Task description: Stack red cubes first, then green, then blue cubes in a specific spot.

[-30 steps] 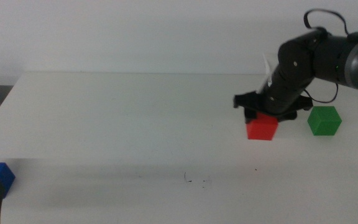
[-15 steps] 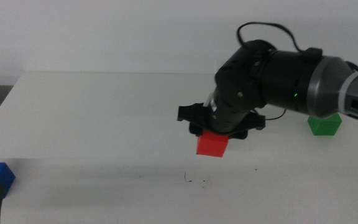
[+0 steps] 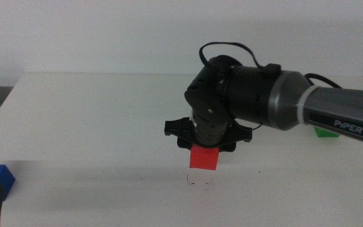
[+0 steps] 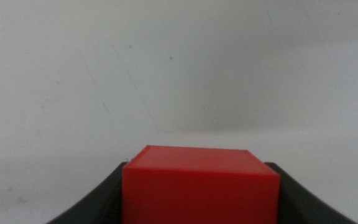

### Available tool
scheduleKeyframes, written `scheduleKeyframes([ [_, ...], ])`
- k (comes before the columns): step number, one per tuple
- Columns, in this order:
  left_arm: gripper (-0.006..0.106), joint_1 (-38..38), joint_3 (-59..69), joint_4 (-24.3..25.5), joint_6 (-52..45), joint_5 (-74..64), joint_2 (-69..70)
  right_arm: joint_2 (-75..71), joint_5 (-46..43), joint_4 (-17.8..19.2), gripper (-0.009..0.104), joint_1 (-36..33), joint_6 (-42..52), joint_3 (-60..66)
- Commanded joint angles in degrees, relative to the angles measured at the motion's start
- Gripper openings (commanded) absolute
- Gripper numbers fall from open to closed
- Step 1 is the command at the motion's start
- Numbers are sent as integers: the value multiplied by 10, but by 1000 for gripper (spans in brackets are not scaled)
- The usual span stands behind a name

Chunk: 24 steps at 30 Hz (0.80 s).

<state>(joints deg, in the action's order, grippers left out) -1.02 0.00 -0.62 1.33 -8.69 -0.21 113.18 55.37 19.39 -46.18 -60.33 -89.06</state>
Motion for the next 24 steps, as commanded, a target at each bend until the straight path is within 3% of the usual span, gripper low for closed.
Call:
scheduleKeyframes([
  [1, 92, -1, 0, -2, 3, 7, 2, 8, 6, 20, 12, -1, -1, -8],
  [13, 92, -1, 0, -2, 3, 7, 2, 52, -36, 45, 12, -1, 1, -8],
  [24, 92, -1, 0, -2, 3, 7, 2, 68, -43, 40, 12, -1, 1, -6],
])
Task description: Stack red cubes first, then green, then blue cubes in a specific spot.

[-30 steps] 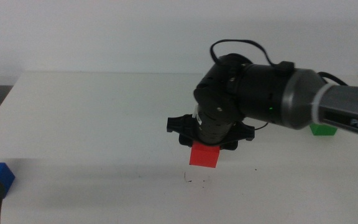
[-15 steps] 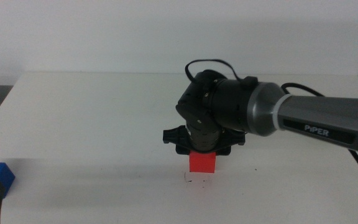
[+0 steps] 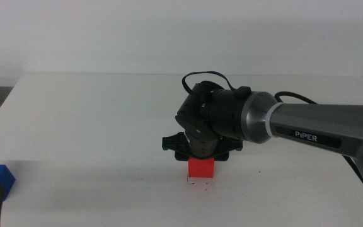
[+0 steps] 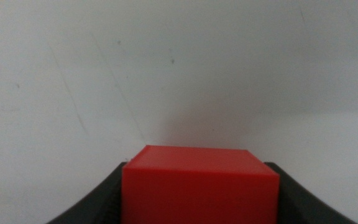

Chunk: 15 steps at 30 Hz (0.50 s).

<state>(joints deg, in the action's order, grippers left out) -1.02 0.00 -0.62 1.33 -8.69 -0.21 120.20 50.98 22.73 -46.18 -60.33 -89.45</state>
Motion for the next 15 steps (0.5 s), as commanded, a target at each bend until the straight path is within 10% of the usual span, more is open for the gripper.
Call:
scheduleKeyframes([
  [1, 92, -1, 0, -2, 3, 7, 2, -2, 1, 7, 12, -1, 1, -2],
  [13, 92, -1, 0, -2, 3, 7, 2, 15, 1, -6, 12, -1, 3, -2],
  [14, 92, -1, 0, -2, 3, 7, 2, 15, 3, -10, 53, -1, 3, -2],
  [15, 92, -1, 0, -2, 3, 7, 2, 15, 3, -10, 62, -1, 3, -2],
])
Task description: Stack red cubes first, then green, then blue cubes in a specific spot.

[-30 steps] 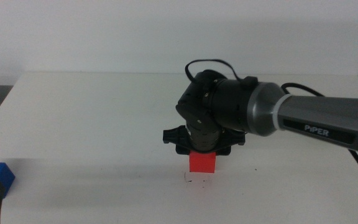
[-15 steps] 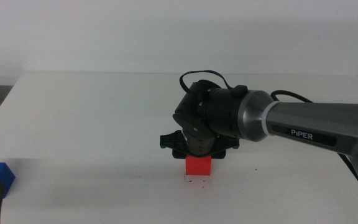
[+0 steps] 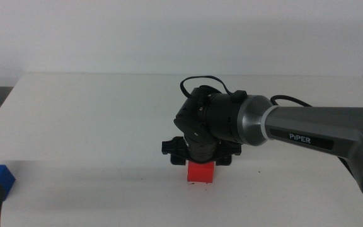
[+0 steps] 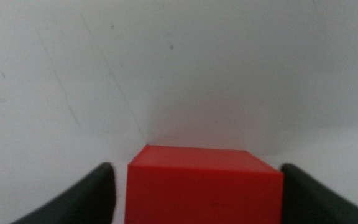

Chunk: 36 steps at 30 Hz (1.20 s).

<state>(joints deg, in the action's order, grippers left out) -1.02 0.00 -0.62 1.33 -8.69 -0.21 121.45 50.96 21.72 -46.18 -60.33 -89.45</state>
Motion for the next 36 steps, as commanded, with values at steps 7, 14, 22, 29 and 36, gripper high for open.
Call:
scheduleKeyframes([
  [7, 92, -1, 0, -2, 3, 7, 2, -24, 18, 0, 88, -12, 21, -2],
  [14, 92, -1, 0, -2, 3, 7, 2, -181, 128, 7, 88, -48, 74, 5],
  [22, 92, -1, 0, -2, 3, 7, 2, -362, 108, -9, 88, 58, 215, 98],
  [29, 92, -1, 0, -2, 3, 7, 2, -361, 102, -125, 88, 308, 462, 89],
  [36, 92, -1, 0, -2, 3, 7, 2, -238, 95, -244, 88, 474, 629, 37],
])
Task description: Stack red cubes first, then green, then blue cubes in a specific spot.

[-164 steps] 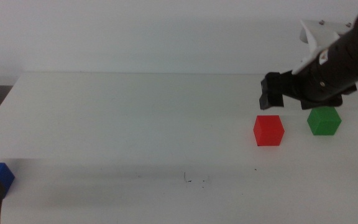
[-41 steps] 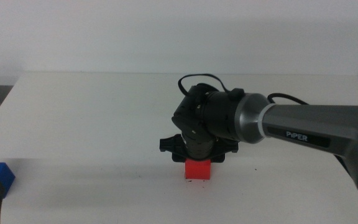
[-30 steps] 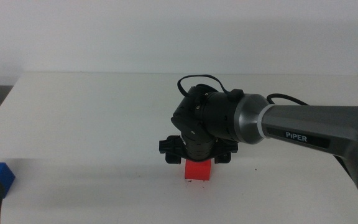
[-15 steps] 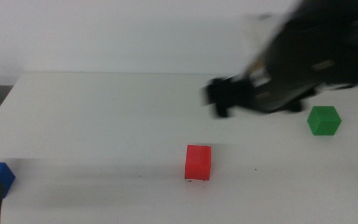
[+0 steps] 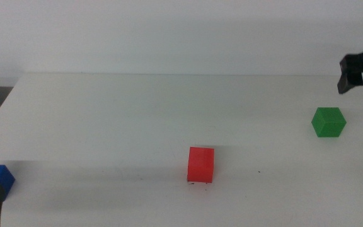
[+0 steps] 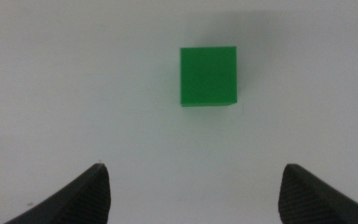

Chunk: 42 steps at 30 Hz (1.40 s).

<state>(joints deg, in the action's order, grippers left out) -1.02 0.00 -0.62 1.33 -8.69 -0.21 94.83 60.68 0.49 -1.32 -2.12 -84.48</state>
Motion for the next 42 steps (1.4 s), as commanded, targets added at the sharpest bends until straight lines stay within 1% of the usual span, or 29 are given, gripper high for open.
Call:
scheduleKeyframes([
  [1, 92, -1, 0, -2, 3, 7, 2, 44, -3, -40, 88, 33, 57, -20],
  [3, 92, -1, 0, -2, 3, 7, 2, 81, -6, -39, 88, 41, 70, -37],
  [6, 92, -1, 0, -2, 3, 7, 2, 131, -21, -22, 87, 42, 71, -62],
  [9, 92, -1, 0, -2, 3, 7, 2, 165, -51, -29, 87, 42, 71, -83],
  [11, 92, -1, 0, -2, 3, 7, 2, 184, -47, -35, 87, 42, 71, -105],
  [13, 92, -1, 0, -2, 3, 7, 2, 201, -40, -32, 87, 42, 77, -117],
  [16, 92, -1, 0, -2, 3, 7, 2, 217, -48, -22, 87, 42, 82, -122],
  [33, 92, -1, 0, -2, 3, 7, 2, 290, -80, -22, 87, 42, 82, -123],
  [35, 92, -1, 0, -2, 3, 7, 2, 298, -84, -22, 84, 42, 82, -123],
  [36, 92, -1, 0, -2, 3, 7, 2, 300, -87, -21, 81, 42, 85, -123],
  [37, 92, -1, 0, -2, 3, 7, 2, 302, -90, -21, 73, 42, 92, -123],
  [39, 92, -1, 0, -2, 3, 7, 2, 303, -95, -21, 48, 42, 97, -123],
  [41, 92, -1, 0, -2, 3, 7, 2, 296, -87, -22, 14, 42, 78, -127],
  [42, 92, -1, 0, -2, 3, 7, 2, 291, -73, -22, 1, 39, 61, -131],
])
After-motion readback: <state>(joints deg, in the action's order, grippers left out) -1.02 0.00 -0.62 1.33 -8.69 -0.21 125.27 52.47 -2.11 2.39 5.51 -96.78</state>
